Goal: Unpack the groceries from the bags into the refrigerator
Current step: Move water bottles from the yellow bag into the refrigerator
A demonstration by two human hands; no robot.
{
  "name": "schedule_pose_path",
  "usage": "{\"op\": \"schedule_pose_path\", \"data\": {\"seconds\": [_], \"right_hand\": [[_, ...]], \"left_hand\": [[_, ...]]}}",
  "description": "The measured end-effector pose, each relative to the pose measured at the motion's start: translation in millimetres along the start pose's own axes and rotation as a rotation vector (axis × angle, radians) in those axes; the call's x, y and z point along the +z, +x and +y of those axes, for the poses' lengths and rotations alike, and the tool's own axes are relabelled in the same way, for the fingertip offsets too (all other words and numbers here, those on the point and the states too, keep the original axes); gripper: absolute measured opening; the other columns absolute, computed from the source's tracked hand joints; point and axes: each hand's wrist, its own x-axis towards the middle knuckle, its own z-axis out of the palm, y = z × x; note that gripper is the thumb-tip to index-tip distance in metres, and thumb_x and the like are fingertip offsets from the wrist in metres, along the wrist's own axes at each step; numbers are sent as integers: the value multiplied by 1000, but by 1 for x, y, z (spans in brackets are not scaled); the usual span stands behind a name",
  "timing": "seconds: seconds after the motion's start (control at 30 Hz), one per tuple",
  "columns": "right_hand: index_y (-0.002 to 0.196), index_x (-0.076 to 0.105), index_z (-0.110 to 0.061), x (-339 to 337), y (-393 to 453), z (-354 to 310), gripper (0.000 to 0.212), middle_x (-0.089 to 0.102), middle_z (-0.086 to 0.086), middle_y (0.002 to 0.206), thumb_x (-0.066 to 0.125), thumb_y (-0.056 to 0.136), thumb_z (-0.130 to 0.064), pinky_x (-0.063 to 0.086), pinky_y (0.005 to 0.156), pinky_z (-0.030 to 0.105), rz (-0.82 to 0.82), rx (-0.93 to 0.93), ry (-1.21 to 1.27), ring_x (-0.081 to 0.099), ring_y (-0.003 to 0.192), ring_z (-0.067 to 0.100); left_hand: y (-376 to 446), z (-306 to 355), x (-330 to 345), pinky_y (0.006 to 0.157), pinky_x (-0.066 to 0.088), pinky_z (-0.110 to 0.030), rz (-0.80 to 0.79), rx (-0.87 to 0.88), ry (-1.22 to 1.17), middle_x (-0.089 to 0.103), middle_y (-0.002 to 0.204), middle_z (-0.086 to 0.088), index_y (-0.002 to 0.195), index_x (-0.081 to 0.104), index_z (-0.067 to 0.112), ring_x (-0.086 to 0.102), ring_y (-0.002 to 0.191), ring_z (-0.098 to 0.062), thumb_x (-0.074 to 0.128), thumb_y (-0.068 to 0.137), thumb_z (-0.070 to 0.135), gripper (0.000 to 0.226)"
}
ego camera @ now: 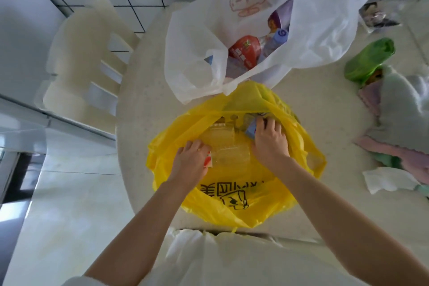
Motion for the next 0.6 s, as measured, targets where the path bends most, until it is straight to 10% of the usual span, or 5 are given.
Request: {"op": "schedule_pose_path", "data": {"seconds": [0.6], "right_hand": [[132, 41, -14, 17, -53, 25, 73, 55, 12, 119, 74, 73, -42, 43, 90, 40, -70, 78, -31, 50, 111, 32]], "left_hand": [[-5, 5, 8, 97, 43, -37, -141, 44, 60, 44, 132, 1, 128, 47, 27, 38, 126, -26, 70, 84, 20, 50]]}}
